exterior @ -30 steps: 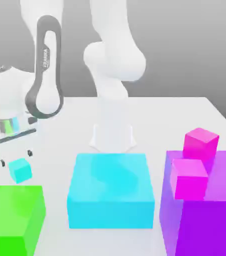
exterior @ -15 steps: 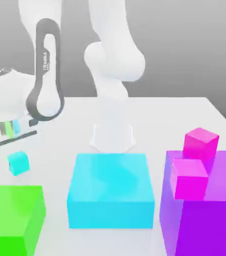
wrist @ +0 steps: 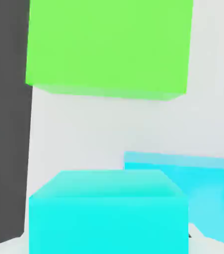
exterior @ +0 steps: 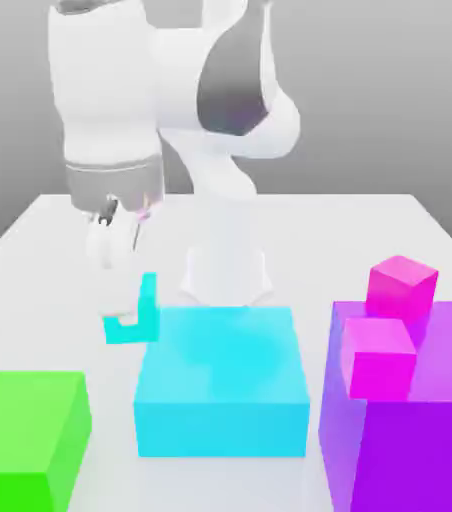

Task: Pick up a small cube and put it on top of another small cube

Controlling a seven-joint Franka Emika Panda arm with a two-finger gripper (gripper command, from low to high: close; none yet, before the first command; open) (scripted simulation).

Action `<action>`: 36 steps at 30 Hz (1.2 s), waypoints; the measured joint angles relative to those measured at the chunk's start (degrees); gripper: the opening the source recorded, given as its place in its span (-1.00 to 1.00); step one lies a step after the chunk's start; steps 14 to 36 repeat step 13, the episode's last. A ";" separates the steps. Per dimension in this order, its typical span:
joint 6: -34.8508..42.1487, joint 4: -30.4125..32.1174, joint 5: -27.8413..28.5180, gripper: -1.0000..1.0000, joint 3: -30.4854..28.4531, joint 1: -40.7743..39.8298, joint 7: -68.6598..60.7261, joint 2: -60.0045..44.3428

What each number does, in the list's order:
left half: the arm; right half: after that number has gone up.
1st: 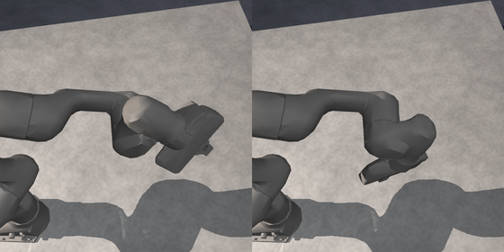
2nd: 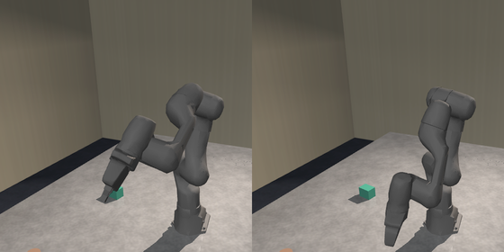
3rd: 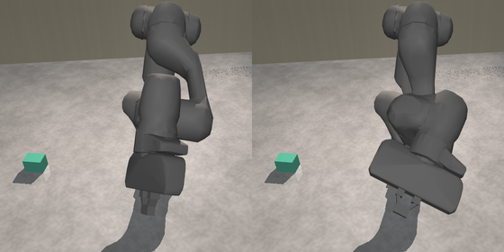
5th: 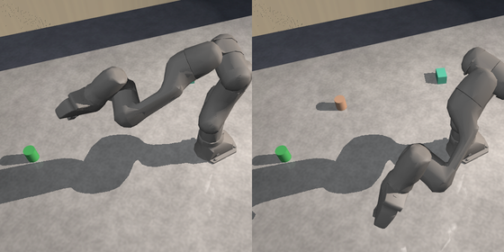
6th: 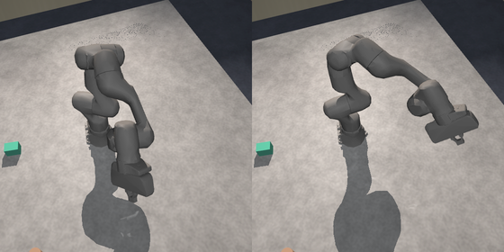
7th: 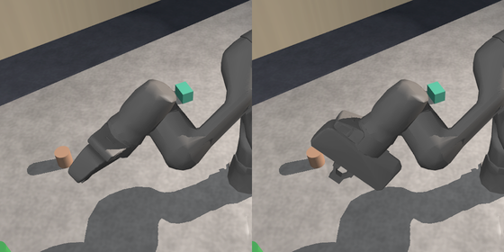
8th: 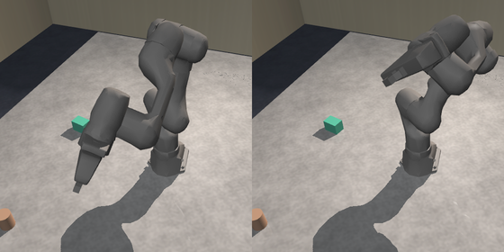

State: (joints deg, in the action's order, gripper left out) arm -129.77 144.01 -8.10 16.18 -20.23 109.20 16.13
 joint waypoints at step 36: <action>6.71 -3.70 -2.96 1.00 12.39 15.65 -7.79 3.00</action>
